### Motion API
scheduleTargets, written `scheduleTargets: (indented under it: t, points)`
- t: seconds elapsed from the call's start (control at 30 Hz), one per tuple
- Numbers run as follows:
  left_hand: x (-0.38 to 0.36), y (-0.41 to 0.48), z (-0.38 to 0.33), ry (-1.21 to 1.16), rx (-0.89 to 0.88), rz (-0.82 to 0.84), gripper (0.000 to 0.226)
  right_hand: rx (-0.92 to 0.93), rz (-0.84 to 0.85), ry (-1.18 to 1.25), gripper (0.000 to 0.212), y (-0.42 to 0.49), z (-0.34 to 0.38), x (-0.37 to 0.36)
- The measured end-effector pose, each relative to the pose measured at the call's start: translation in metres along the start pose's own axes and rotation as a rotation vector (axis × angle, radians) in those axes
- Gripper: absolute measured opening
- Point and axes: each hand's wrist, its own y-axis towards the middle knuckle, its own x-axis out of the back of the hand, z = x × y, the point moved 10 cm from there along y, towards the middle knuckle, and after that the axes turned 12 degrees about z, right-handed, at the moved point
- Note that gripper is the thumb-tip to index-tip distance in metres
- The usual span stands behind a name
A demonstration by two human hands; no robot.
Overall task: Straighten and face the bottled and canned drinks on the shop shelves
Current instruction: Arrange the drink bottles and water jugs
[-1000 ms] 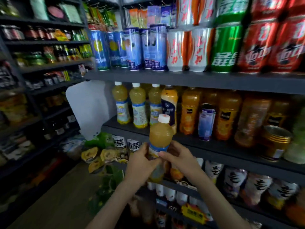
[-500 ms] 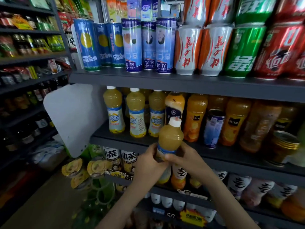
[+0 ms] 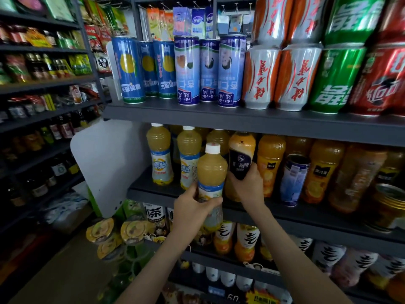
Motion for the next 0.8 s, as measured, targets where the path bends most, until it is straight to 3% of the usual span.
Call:
scheduleTargets:
  t: [0.2,0.37,0.5,0.8]
  points:
    - [0.011,0.009,-0.007,0.121,-0.067,-0.035,0.059,0.018,-0.11,-0.02,0.044,-0.042,0.003,0.028]
    - [-0.021,0.027,-0.009,0.038,-0.067,0.079,0.042,-0.023,-0.179,0.021,0.041,-0.078,-0.006,0.061]
    - [-0.045,0.042,-0.012,-0.01,-0.053,0.087,0.041,-0.083,-0.217,0.059,0.042,-0.091,-0.017,0.084]
    - [-0.073,0.074,-0.022,0.063,-0.146,0.019,0.054,-0.096,-0.267,0.001,0.05,-0.103,-0.022,0.109]
